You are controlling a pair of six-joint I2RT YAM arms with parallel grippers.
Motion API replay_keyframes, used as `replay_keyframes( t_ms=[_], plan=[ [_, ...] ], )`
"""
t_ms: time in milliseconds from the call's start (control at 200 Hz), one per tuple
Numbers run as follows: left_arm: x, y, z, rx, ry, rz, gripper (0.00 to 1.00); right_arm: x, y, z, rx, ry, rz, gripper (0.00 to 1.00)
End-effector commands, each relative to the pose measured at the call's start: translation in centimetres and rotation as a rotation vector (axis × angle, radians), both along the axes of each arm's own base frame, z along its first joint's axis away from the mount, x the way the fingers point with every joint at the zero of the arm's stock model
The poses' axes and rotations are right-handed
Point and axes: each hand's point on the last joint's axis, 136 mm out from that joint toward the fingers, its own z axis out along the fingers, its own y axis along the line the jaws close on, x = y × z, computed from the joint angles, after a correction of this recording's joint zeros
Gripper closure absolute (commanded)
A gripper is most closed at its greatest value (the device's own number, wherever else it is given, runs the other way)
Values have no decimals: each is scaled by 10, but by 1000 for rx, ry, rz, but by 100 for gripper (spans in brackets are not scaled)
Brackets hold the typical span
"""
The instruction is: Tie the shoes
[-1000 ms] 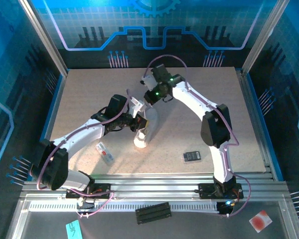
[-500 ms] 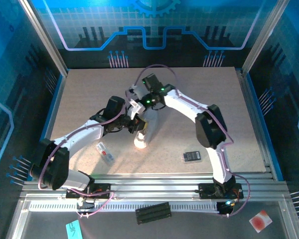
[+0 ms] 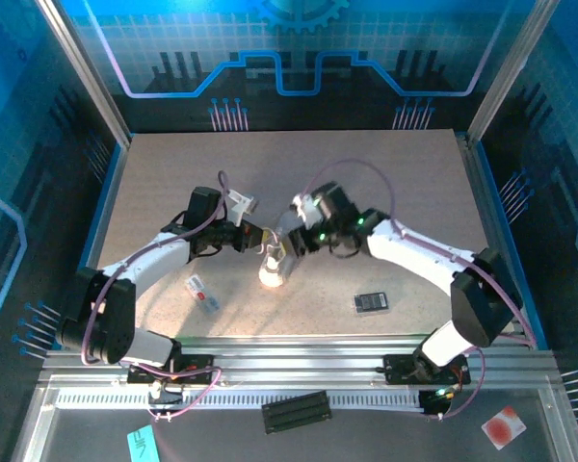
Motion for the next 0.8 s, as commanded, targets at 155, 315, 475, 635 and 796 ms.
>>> replay_keyframes(
  t_ms=[155, 315, 475, 635, 796],
  plan=[
    [11, 12, -1, -31, 67, 39, 100, -24, 35, -24, -83, -83, -63, 30],
    [9, 13, 0, -31, 77, 34, 100, -16, 53, -32, -133, -123, -66, 26],
    [6, 12, -3, -33, 88, 29, 100, 5, 52, -48, -243, -187, -167, 26],
    [4, 12, -1, -29, 87, 14, 100, 18, 29, -54, -308, -235, -240, 28],
    [-3, 9, 9, -10, 23, -39, 100, 17, 0, -40, -279, -251, -253, 38]
  ],
)
